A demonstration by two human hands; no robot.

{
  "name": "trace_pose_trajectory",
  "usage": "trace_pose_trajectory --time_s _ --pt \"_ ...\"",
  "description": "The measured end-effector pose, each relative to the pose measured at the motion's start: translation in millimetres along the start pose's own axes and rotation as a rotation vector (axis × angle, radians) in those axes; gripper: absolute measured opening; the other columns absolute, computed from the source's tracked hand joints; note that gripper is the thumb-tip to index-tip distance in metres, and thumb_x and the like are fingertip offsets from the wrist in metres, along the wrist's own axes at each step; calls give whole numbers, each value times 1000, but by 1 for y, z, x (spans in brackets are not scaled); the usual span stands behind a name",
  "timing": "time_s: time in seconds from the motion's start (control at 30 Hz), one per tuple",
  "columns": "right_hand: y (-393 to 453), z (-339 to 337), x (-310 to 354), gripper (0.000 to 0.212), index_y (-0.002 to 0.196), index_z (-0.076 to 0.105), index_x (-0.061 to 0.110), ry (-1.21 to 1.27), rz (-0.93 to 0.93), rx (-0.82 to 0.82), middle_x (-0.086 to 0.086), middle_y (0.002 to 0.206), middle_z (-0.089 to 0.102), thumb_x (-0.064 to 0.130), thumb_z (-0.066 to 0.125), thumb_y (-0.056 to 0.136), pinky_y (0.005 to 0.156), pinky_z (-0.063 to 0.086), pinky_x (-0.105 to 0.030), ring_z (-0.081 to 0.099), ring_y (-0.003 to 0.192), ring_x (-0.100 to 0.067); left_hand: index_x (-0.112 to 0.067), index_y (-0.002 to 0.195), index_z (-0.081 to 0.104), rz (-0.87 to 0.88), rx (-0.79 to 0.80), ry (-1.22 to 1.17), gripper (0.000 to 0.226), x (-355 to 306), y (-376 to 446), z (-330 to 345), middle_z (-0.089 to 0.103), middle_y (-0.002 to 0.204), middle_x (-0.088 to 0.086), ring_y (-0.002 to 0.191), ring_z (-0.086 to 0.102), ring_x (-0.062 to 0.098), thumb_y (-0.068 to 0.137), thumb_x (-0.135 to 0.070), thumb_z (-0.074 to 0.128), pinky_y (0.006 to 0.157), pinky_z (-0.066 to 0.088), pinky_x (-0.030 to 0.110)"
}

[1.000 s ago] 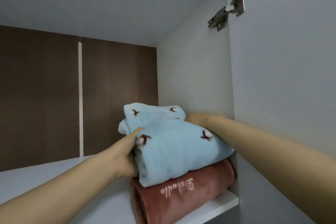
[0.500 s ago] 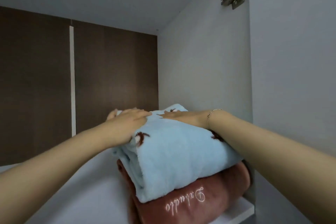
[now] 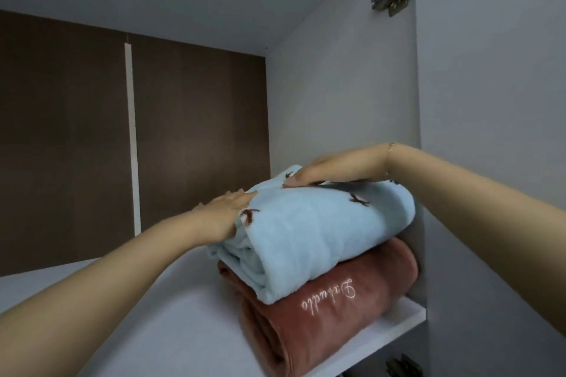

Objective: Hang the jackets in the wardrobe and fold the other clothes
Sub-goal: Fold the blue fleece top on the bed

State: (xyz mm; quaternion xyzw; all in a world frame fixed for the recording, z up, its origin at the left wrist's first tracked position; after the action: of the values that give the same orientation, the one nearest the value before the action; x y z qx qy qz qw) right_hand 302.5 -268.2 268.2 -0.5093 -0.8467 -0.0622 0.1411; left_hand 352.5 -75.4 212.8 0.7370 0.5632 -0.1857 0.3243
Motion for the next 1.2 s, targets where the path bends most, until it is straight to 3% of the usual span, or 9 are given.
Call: trace_pose_trajectory --time_s 0.2,0.37,0.47,0.63,0.77,0.93,1.03,1.13,1.2 --pt "-29 9 10 58 139 39 53 -16 -46 114 32 138 46 74 45 85 109 30 -26 42 126 9 -42 122 63 208 22 79 53 -31 -19 -10 62 128 -9 124 53 15 88 -74 38 110 36 44" --pt "-29 16 -17 62 137 39 55 35 -43 39 32 141 42 73 55 80 113 28 -33 34 135 4 -81 125 6 230 296 180 105 -41 -27 28 -7 156 -26 145 -19 8 26 -110 24 119 -11 49" --pt "-38 16 -37 62 135 46 48 99 -16 -67 29 131 52 73 57 79 100 38 -24 46 125 5 -53 148 9 143 311 143 135 -39 -30 28 -9 159 -22 145 -21 8 28 -106 39 117 -10 46" --pt "-61 26 -49 63 140 46 39 123 13 -205 22 142 45 68 53 85 115 22 -24 40 130 2 -69 106 56 126 348 -35 36 -68 -64 21 38 140 -35 139 29 -2 71 -77 56 117 18 27" --pt "-93 7 -52 29 116 68 25 273 -72 -447 12 118 66 39 62 92 106 37 -20 56 115 -3 -30 122 63 175 -87 -23 32 -92 -82 3 62 119 -14 110 57 6 94 -43 57 87 43 21" --pt "-133 12 -69 19 103 73 18 486 -123 -708 3 107 71 26 61 91 85 42 -12 61 106 -7 -37 116 63 243 -447 -90 27 -117 -131 19 56 126 -13 121 48 9 90 -31 63 99 41 32" --pt "-152 40 -83 20 97 73 10 651 -101 -789 -8 106 71 24 60 91 82 46 -22 63 95 -10 -41 136 43 284 -572 85 68 -113 -162 56 24 154 -6 143 16 18 76 -39 75 114 22 39" --pt "-176 75 -90 17 95 74 12 760 -72 -753 1 99 73 22 61 91 74 43 -11 65 92 -6 -50 147 21 287 -480 599 102 -90 -180 98 -17 160 -9 147 -17 26 64 -58 79 114 6 62" --pt "-190 91 -90 16 94 75 12 780 -48 -750 5 97 74 19 60 91 70 42 -5 64 93 -3 -44 150 25 378 -419 996 103 -75 -181 111 -11 163 4 148 -13 39 64 -58 80 107 8 74"
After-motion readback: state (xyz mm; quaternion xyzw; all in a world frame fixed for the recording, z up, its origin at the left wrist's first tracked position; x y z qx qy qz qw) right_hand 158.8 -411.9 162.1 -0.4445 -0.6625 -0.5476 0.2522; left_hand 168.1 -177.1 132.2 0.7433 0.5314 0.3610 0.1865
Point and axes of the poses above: each hand's wrist, its own y-axis towards the middle knuckle, its own z-axis out of the palm, x = y × z, the point moved 4 cm from there along y, towards the middle knuckle
